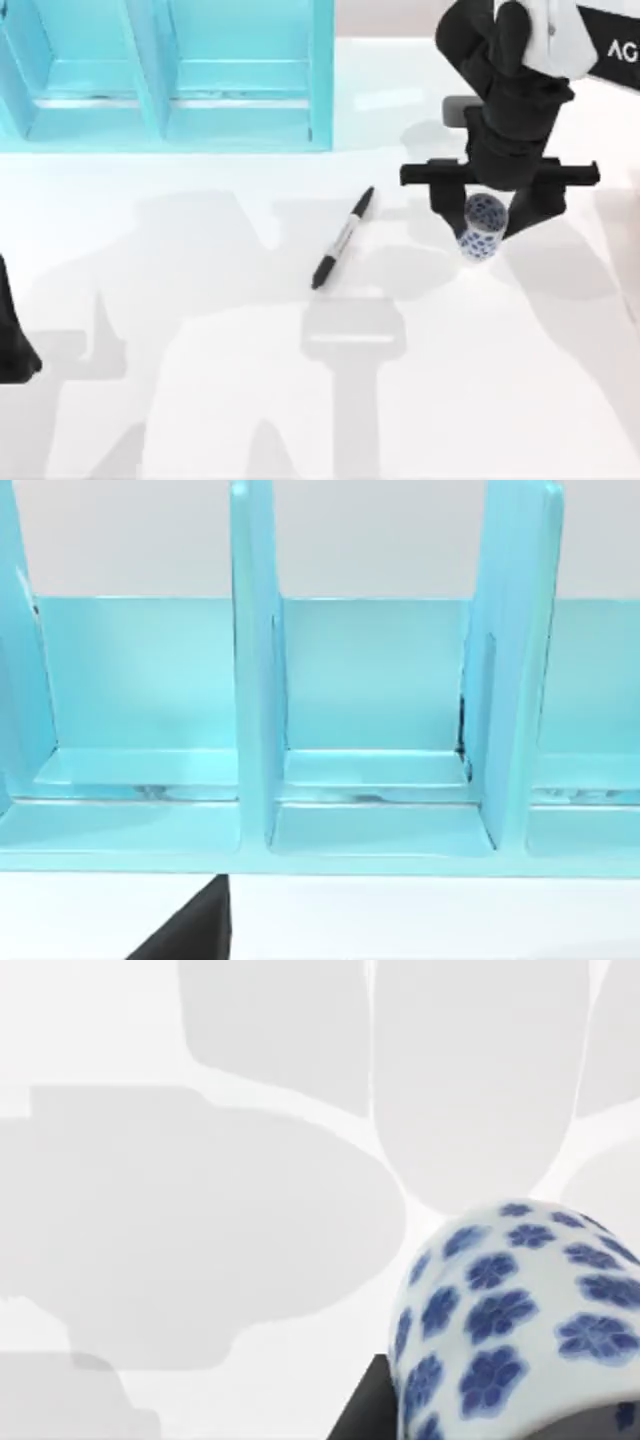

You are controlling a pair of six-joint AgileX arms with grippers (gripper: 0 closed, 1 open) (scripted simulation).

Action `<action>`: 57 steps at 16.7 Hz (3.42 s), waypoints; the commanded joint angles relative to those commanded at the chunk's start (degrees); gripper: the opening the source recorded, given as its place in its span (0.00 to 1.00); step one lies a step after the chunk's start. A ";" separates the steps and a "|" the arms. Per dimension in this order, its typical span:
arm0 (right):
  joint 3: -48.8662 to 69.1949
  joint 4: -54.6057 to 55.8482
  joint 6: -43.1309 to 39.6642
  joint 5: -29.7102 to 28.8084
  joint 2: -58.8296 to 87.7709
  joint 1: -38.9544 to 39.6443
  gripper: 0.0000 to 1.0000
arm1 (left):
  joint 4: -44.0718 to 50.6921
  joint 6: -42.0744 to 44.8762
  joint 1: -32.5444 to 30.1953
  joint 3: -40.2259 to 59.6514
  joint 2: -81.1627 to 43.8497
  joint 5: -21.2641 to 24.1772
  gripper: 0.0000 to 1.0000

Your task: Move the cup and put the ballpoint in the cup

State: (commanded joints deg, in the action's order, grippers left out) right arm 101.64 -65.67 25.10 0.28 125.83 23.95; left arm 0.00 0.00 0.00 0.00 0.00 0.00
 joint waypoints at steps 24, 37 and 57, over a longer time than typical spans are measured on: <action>-0.44 0.46 0.03 -0.02 0.24 0.07 1.00 | 0.00 0.00 0.00 0.00 0.00 0.00 1.00; 31.80 -25.47 0.14 -0.06 6.06 0.01 1.00 | 0.00 0.00 0.00 0.00 0.00 0.00 1.00; 37.77 -19.82 17.36 2.75 10.72 4.05 1.00 | 0.00 0.00 0.00 0.00 0.00 0.00 1.00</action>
State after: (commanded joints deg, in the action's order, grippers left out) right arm 139.41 -85.50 42.46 3.03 136.55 28.00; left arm 0.00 0.00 0.00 0.00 0.00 0.00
